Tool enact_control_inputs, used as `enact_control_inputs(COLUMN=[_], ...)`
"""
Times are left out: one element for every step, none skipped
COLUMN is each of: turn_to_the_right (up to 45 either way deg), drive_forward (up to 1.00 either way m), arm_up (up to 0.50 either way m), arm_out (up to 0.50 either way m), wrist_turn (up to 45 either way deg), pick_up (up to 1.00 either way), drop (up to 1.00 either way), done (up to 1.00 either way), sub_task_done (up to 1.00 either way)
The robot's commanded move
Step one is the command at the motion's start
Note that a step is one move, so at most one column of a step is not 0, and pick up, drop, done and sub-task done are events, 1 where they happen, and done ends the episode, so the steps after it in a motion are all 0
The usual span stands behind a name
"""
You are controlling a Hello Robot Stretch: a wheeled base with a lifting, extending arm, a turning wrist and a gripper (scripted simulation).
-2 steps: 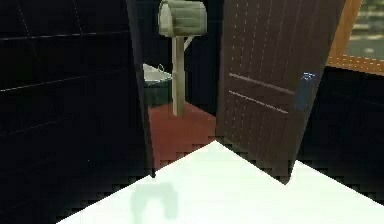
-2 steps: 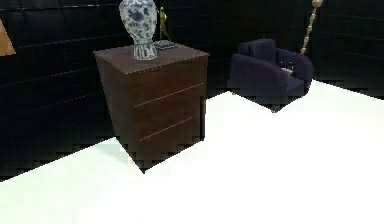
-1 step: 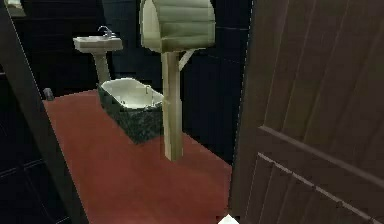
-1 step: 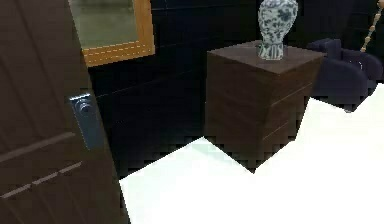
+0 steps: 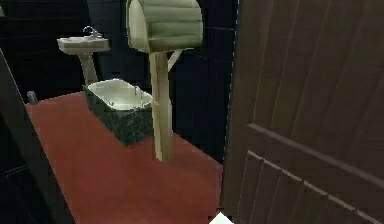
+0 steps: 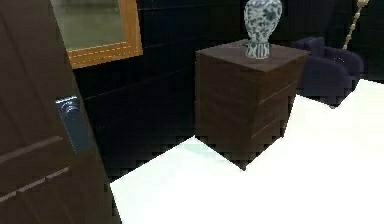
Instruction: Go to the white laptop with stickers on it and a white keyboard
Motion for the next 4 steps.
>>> enact_control_inputs(turn_to_the_right=[0.0, -36.0, 0.0, -24.0], drive_forward=[0.60, 0.00, 0.25, 0.00], arm_up=[0.00, 0.00, 0.00, 0.00], arm_out=[0.00, 0.00, 0.00, 0.00], wrist_turn=[0.0, 0.0, 0.0, 0.0], pick_up=[0.00, 0.00, 0.00, 0.00], drop=[0.00, 0.00, 0.00, 0.00], done=[0.00, 0.00, 0.00, 0.00], sub_task_done=[0.00, 0.00, 0.00, 0.00])
